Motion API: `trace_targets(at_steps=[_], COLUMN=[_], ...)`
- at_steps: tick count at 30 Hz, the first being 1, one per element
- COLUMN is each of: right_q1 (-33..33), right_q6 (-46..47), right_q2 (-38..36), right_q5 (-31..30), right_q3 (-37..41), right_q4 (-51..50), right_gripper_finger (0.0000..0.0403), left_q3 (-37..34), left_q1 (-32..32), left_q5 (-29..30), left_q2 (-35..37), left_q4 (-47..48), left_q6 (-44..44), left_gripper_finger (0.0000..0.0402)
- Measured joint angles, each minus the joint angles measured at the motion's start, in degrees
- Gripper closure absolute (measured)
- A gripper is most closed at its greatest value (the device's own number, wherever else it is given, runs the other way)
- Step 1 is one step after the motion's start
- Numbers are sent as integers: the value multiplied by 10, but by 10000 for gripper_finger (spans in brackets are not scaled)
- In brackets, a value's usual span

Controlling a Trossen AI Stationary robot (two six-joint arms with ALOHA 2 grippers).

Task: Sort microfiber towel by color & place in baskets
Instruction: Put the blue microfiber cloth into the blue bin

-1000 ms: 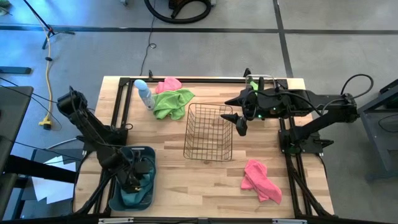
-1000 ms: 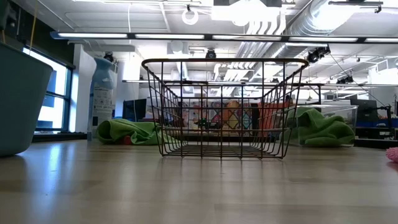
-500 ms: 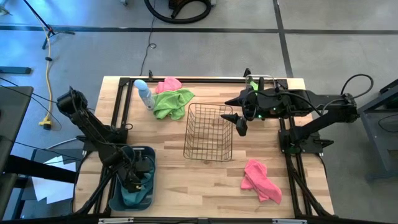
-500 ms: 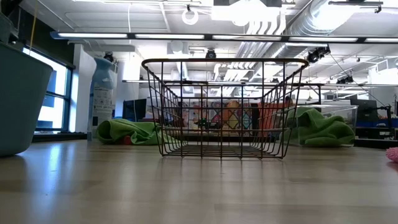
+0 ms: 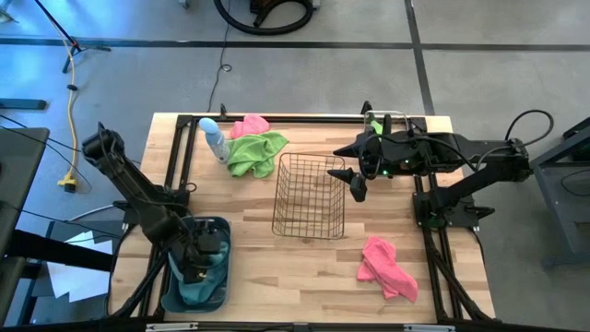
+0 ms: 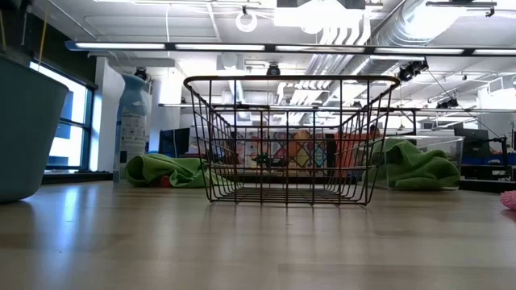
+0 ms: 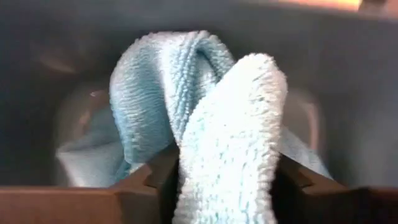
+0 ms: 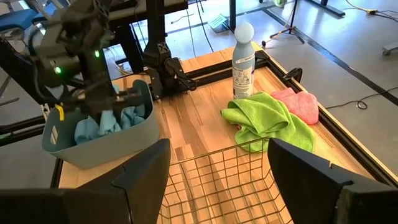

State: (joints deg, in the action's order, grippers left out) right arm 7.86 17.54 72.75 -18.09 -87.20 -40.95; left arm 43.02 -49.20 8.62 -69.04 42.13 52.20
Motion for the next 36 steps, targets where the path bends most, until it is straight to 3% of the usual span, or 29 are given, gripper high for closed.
trace_targets(at_steps=[7,11,16,20,25,29,36], right_q1=[0,0,0,0,0,0,0], right_q6=[0,4,4,4,3,-8,-10], right_q2=[0,0,0,0,0,0,0], right_q5=[0,0,0,0,0,0,0], right_q3=[0,0,0,0,0,0,0], right_q4=[0,0,0,0,0,-1,-4], right_gripper_finger=[136,136,136,136,136,136,136], left_q3=[101,146,163,150,121,80,-10], left_q1=[23,22,-15,-71,-112,-117,-73], left_q5=[-26,-38,-94,-96,-92,-61,-43], left_q2=[37,48,50,43,14,-12,-62], left_q4=[95,147,193,200,199,159,-6], left_q6=[-45,-43,-26,-12,32,35,13], left_gripper_finger=[185,179,187,239,383,392,400])
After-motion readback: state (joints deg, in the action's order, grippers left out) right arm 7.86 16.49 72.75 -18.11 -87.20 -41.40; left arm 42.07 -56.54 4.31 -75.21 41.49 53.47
